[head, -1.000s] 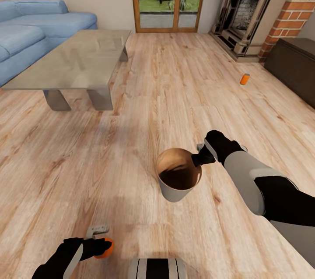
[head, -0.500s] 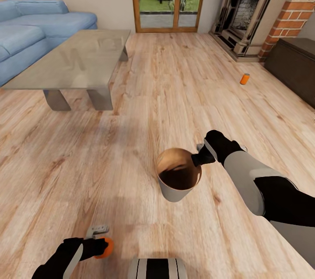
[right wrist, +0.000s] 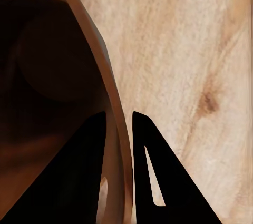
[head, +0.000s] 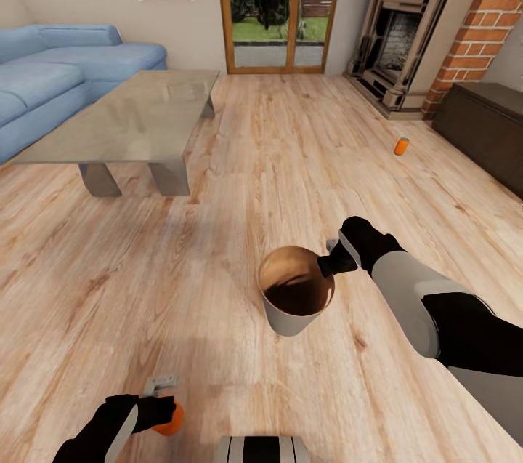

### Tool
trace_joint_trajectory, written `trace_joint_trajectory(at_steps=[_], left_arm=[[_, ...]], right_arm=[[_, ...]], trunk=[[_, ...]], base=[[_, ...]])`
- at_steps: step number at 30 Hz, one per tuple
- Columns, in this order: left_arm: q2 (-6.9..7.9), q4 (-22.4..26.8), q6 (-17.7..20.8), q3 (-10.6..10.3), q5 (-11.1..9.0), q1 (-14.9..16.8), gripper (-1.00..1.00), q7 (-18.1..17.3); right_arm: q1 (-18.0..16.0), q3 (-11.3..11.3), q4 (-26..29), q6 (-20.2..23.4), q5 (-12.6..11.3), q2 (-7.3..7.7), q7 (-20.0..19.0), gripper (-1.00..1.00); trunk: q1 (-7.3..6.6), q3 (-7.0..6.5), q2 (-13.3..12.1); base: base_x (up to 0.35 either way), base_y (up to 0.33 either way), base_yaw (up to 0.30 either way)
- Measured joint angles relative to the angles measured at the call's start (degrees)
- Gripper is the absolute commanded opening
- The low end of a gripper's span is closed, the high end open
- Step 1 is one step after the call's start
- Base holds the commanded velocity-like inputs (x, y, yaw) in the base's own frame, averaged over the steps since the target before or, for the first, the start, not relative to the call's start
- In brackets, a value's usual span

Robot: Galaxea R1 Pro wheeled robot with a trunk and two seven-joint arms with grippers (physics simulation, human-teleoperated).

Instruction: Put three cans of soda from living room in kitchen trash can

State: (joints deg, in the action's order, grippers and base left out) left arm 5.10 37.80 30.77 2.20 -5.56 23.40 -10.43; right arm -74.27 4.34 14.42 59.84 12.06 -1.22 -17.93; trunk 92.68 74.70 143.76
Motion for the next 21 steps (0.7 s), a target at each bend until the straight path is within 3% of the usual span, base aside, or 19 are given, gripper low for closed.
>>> trace_joint_trajectory(at_steps=[11, 15, 18, 20, 21], left_arm=[[0.4, 0.1, 1.9, 0.1, -0.4, 0.6, -1.0, -0.4], [0.82, 0.1, 5.8, 0.4, -0.8, 3.8, -1.0, -1.3], [2.73, 0.1, 7.7, 0.6, -0.6, 6.7, -1.0, -3.0], [5.47, 0.1, 10.5, 0.8, -0.5, 9.3, -1.0, -5.3], [6.09, 0.2, 11.5, 0.8, -0.8, 10.2, -1.0, -6.0]], right_arm=[[0.1, 0.0, -0.2, 0.0, 0.0, -0.06, 0.0, -1.0], [0.2, 0.0, -0.3, 0.0, 0.0, -0.04, 0.0, -1.0], [0.6, 0.1, -0.3, 0.0, 0.1, -0.04, 0.0, -1.0], [1.2, 0.2, -0.4, 0.0, 0.1, -0.07, -0.1, -1.0], [1.2, 0.1, -0.4, 0.0, 0.2, -0.07, 0.0, -1.0]], trunk=[[-0.28, -2.44, -0.1], [-0.39, -3.33, -0.2], [-0.46, -3.99, -0.2], [-0.52, -4.44, -0.3], [-0.54, -4.66, -0.3]], base=[[0.0, 0.0, 0.0], [0.0, 0.0, 0.0], [0.0, 0.0, 0.0], [0.0, 0.0, 0.0], [0.0, 0.0, 0.0]])
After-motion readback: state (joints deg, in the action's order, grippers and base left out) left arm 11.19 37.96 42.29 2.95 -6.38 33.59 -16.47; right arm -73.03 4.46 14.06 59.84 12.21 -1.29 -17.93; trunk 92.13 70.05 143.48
